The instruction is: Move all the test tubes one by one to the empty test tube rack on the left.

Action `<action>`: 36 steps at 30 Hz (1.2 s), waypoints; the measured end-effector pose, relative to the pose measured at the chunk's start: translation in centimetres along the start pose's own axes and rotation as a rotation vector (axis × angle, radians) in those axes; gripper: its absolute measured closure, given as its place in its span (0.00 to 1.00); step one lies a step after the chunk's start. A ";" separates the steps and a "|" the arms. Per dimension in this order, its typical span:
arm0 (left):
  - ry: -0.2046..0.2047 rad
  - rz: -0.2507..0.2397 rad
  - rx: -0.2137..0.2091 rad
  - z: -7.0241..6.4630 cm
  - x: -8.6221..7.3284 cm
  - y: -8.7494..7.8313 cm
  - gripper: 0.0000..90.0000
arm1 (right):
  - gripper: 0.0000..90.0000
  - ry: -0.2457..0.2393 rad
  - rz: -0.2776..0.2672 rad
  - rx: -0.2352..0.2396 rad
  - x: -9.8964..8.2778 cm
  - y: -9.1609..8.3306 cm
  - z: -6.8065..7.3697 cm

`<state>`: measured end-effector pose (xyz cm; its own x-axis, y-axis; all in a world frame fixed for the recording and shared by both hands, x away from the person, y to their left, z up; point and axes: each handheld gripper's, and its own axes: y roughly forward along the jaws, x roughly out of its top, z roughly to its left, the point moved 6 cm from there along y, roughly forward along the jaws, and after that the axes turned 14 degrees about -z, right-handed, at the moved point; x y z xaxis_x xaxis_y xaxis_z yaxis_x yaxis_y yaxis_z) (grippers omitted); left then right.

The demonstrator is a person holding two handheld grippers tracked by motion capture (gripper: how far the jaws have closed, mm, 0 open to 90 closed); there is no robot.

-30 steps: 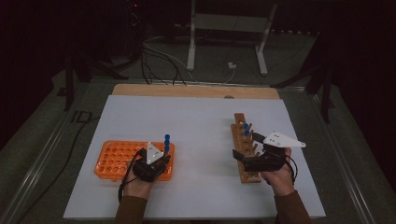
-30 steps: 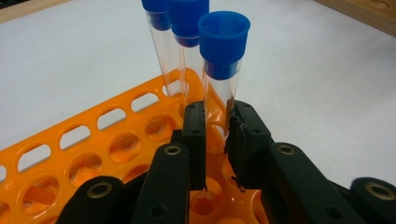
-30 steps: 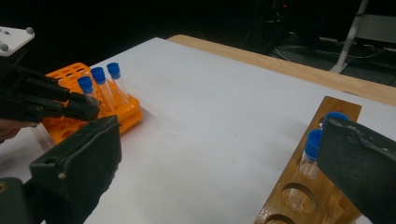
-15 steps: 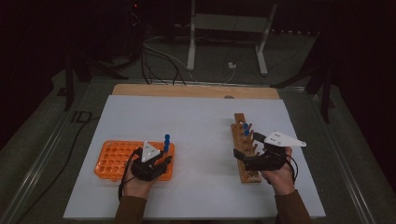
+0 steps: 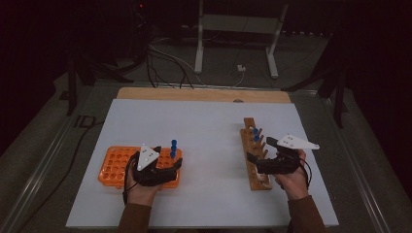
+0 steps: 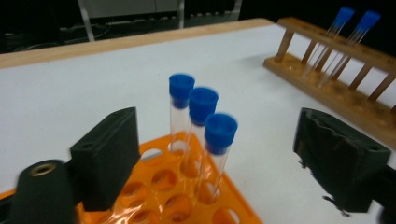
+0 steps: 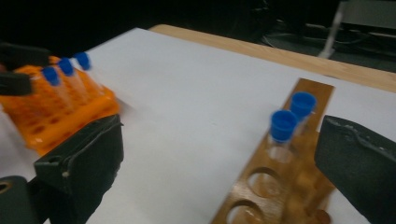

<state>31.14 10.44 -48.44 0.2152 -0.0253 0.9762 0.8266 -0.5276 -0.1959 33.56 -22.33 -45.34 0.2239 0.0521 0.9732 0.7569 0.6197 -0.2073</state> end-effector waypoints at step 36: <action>-0.019 -0.091 -0.052 -1.6 1.9 -0.3 0.01 | 0.84 -0.078 0.109 -0.148 -2.4 3.7 -3.8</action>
<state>30.50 9.19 -46.41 0.1507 0.0410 0.9877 0.8154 -0.5700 -0.1008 38.12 -23.17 -48.83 0.2660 0.1768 0.9476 0.8142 0.4851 -0.3190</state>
